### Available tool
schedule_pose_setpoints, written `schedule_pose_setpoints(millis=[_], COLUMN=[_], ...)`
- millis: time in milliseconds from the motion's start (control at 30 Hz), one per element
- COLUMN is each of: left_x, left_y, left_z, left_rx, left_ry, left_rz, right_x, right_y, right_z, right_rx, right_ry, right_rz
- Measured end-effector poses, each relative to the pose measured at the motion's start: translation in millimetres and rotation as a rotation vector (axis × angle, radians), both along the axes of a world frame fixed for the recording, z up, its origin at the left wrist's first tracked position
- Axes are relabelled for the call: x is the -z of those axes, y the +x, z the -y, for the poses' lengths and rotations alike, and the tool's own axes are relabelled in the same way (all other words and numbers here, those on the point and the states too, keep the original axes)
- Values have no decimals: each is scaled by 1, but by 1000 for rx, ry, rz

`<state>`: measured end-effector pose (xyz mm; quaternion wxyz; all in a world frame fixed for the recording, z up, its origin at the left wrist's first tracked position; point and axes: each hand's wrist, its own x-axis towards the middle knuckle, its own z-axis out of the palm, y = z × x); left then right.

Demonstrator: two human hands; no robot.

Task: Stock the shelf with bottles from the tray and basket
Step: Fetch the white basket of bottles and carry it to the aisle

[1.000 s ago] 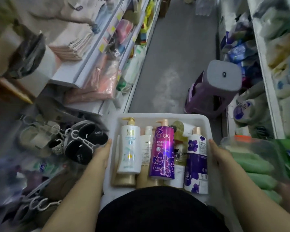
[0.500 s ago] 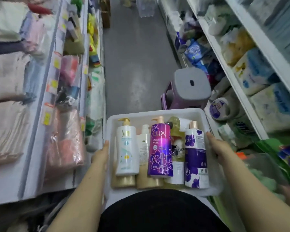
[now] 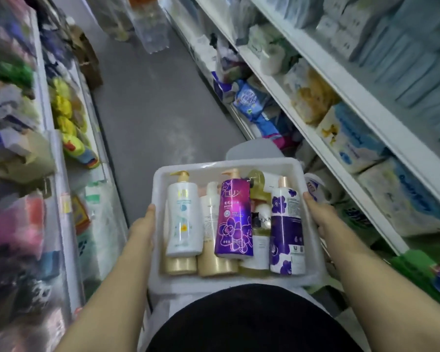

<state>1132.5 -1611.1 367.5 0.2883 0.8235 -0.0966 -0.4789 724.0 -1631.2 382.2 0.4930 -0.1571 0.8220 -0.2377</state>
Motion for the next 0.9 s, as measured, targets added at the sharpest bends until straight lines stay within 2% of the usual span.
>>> schedule_pose_setpoints(millis=[200,300,500,633,767,900], left_x=[1,10,48,84,122,167], left_y=[-34,-62,-121,-153,-182,-195], left_z=[161,237,371,452,505,532], left_rx=[199,328,650,849,1016,1076], left_ry=[31,73,72,92,114,107], left_rz=[21,28,-22,58,135,148], right_x=[-2,7,60,89,126,185], right_y=[-17,-17,0,20,28,30], right_z=[45,60,91,120,144,146], right_rx=[195,387,750,896,1040,1125], right_ry=[68,76,143,125,99,79], right_rz=[-5,-26,19,66,130,153])
